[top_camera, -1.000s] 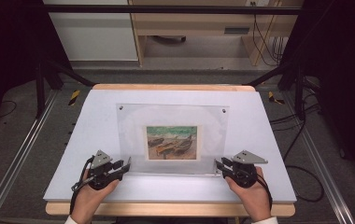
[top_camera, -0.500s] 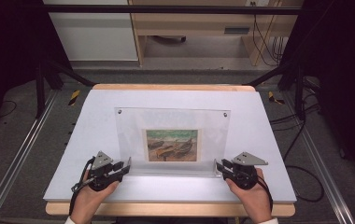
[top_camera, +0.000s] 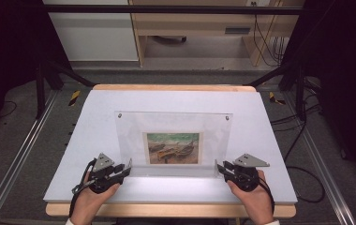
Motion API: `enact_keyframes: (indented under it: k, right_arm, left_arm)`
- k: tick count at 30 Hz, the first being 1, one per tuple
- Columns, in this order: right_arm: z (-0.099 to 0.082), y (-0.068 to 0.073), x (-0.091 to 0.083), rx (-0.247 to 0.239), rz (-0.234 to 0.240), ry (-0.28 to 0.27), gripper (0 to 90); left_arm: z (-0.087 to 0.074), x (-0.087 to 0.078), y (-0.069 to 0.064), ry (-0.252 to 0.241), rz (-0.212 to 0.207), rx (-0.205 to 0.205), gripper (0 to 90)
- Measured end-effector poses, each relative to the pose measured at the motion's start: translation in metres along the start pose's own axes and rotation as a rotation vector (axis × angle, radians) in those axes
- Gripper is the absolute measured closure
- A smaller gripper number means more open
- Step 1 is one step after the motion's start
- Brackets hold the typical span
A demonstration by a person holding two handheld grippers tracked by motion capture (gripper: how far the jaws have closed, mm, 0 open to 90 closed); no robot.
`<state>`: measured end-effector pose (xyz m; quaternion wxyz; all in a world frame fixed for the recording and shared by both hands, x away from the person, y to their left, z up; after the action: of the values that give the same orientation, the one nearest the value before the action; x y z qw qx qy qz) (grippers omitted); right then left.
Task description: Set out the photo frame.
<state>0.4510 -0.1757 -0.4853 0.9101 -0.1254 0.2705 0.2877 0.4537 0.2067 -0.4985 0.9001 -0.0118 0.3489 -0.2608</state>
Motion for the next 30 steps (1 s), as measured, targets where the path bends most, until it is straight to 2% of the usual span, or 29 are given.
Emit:
enact_keyframes:
  k: [30]
  right_arm:
    - [-0.0025, 0.0019, 0.0000, -0.018, -0.008, 0.012, 69.5]
  left_arm:
    - [-0.0036, 0.0012, -0.0016, 0.024, 0.008, 0.032, 65.3]
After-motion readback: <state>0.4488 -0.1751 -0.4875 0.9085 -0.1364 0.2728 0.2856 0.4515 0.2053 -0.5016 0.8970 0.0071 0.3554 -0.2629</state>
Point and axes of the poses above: each handheld gripper's, and its own axes: x roughly forward along the jaws, z roughly out of its top, y roughly to its left, the point moved 6 cm from there along x, roughly forward along the jaws, and after that the axes turned 9 degrees about -x, right-handed, at the moved point
